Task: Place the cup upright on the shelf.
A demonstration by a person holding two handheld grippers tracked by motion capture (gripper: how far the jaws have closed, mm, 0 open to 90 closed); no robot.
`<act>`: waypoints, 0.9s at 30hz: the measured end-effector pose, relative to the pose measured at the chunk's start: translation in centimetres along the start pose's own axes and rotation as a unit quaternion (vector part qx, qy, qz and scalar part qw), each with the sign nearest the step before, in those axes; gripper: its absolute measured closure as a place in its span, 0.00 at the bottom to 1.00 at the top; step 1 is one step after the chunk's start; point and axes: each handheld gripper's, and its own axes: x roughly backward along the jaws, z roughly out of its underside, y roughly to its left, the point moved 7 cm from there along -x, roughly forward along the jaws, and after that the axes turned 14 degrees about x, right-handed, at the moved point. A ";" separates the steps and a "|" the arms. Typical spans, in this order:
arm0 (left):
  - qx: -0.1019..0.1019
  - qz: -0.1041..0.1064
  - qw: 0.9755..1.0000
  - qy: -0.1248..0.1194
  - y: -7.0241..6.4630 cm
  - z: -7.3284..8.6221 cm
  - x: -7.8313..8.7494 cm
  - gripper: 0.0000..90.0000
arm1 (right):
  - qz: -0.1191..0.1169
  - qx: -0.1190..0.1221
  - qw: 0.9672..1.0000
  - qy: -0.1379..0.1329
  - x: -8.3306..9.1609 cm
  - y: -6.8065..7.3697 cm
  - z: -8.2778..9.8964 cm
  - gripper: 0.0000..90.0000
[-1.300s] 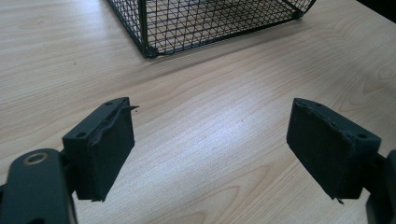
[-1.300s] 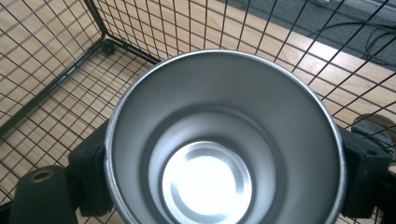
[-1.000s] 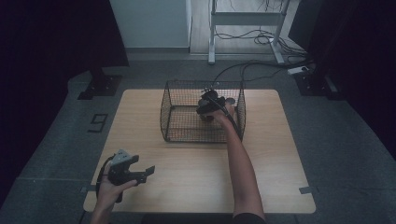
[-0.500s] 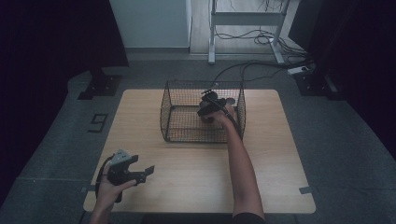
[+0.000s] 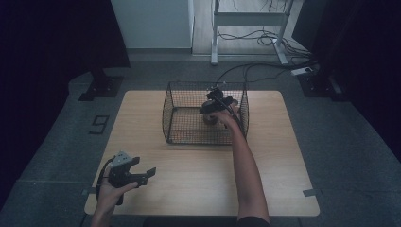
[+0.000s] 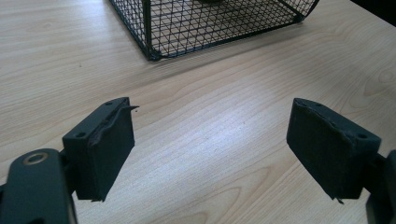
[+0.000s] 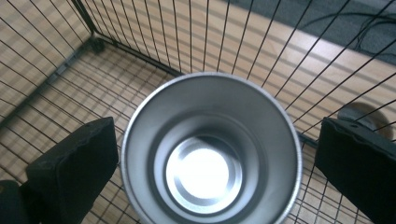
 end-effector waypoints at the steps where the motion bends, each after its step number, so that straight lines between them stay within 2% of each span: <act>1: 0.000 0.000 1.000 0.000 0.0 0.0 0.0 0.17 | 0.002 -0.001 1.000 -0.005 0.2 -0.1 -0.1 0.00; 7: -0.002 -0.001 1.000 0.001 -0.1 0.0 0.0 0.17 | 0.011 -0.009 1.000 -0.025 1.7 -0.3 -0.5 0.00; 17: -0.003 -0.002 1.000 0.000 -0.1 0.0 0.0 0.17 | 0.004 -0.005 0.997 -0.071 4.7 0.3 -0.8 0.08; 27: -0.004 -0.002 1.000 0.000 -0.3 0.0 0.0 0.17 | -0.004 0.002 0.995 -0.098 7.7 1.6 0.0 0.16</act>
